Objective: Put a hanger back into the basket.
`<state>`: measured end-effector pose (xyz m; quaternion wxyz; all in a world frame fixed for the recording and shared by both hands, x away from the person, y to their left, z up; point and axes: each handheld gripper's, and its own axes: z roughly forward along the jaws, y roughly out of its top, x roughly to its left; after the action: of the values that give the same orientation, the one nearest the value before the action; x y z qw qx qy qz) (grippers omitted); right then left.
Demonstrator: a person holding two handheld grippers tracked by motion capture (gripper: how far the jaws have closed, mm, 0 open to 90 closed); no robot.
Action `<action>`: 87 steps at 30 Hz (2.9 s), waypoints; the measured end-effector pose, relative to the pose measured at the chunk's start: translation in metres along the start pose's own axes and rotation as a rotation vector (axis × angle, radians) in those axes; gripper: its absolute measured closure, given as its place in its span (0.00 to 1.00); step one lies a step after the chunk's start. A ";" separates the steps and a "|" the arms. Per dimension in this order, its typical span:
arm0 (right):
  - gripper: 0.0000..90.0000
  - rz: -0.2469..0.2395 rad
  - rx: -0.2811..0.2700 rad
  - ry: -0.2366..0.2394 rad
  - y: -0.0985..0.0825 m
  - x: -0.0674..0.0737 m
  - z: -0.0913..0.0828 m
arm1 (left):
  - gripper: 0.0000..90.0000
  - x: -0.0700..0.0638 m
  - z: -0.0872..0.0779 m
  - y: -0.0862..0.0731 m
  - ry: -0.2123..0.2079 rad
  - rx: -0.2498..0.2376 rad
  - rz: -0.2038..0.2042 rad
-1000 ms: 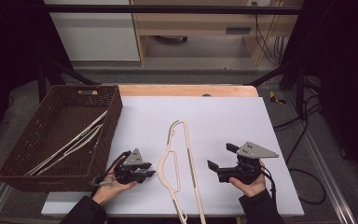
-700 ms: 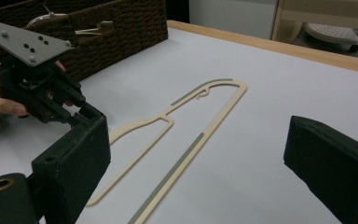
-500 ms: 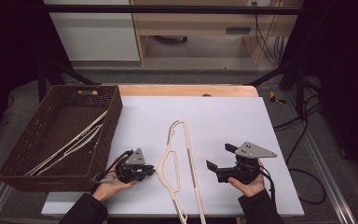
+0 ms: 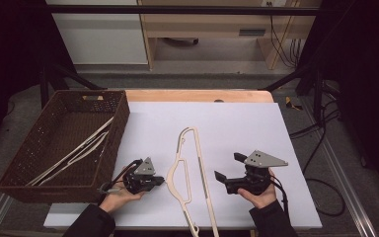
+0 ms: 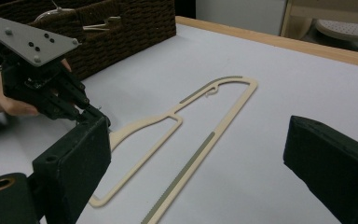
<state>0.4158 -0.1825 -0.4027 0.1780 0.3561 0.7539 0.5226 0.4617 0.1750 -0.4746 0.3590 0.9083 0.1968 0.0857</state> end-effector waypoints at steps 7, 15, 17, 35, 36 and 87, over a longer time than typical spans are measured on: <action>0.09 -0.006 0.014 0.015 -0.001 0.004 0.004 | 0.99 -0.002 -0.003 0.002 -0.027 0.040 0.045; 0.10 -0.021 0.039 0.041 -0.004 0.010 0.011 | 0.99 -0.012 -0.004 0.011 -0.012 0.068 0.010; 0.11 -0.022 0.047 0.052 -0.005 0.014 0.014 | 0.99 -0.015 -0.008 0.015 -0.008 0.065 0.007; 0.16 -0.056 0.167 0.115 -0.016 0.064 0.067 | 0.99 -0.036 -0.024 0.040 0.048 0.090 -0.021; 0.17 -0.055 0.182 0.112 -0.017 0.067 0.070 | 0.99 -0.037 -0.025 0.041 0.047 0.091 -0.021; 0.84 -0.172 0.294 0.061 -0.016 0.080 0.077 | 0.24 -0.017 -0.116 0.041 0.170 -0.354 -0.152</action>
<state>0.4047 -0.0765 -0.4390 0.1450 0.2963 0.8551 0.4000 0.4240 0.2122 -0.3621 0.5006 0.8030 0.2763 0.1681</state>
